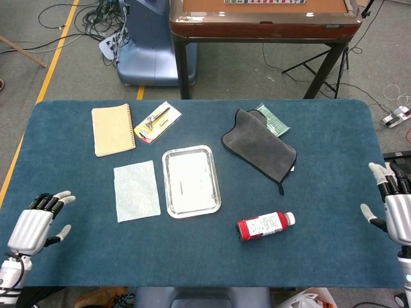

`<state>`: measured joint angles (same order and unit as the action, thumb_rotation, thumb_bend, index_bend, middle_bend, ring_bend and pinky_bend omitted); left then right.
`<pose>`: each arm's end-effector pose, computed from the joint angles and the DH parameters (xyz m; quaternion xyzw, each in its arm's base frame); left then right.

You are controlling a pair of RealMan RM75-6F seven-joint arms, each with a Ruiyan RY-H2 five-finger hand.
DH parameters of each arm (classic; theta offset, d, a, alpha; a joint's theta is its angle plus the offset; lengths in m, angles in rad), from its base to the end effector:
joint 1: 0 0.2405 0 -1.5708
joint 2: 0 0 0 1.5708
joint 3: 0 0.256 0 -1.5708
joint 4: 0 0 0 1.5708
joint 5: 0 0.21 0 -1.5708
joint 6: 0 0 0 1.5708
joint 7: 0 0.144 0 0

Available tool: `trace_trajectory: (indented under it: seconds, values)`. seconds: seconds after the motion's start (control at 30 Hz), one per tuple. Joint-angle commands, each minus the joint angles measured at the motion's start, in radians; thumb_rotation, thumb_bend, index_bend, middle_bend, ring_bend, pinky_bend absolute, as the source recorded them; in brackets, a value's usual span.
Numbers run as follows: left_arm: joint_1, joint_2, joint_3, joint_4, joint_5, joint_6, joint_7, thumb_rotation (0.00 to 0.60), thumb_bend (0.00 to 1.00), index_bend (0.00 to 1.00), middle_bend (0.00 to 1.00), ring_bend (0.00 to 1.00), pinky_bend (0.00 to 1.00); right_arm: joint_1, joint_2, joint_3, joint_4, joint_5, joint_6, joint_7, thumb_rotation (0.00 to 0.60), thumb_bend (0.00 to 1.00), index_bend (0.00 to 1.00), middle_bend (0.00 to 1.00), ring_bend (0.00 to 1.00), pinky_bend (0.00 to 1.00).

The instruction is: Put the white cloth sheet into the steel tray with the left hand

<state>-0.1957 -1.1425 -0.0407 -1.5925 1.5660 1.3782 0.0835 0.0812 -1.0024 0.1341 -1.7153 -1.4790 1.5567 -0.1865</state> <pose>-0.2894 0.2112 0.1343 -0.6715 -0.3433 -0.3731 0.5404 -0.2888 -0.1945 0.2082 0.5907 -0.2871 0.3720 0.6559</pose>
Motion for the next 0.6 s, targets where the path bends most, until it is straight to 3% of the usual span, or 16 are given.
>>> trace_trajectory:
  seconds: [0.03, 0.4, 0.6]
  values:
    - [-0.044, -0.025, -0.013, 0.009, 0.014, -0.039, -0.010, 0.600, 0.25, 0.26, 0.23, 0.21, 0.13, -0.002, 0.016, 0.010, -0.022, 0.007, 0.010, -0.017, 0.600, 0.25, 0.11, 0.18, 0.08, 0.17]
    - [-0.154, -0.161, -0.043, 0.072, -0.017, -0.155, 0.026, 0.600, 0.24, 0.31, 0.26, 0.21, 0.16, -0.012, 0.008, -0.011, -0.018, -0.001, 0.005, -0.001, 0.600, 0.25, 0.11, 0.18, 0.08, 0.17]
    - [-0.194, -0.218, -0.029, 0.101, -0.038, -0.223, 0.082, 0.600, 0.21, 0.25, 0.26, 0.19, 0.14, -0.021, 0.003, -0.018, -0.009, -0.003, 0.008, 0.014, 0.600, 0.25, 0.11, 0.18, 0.08, 0.17]
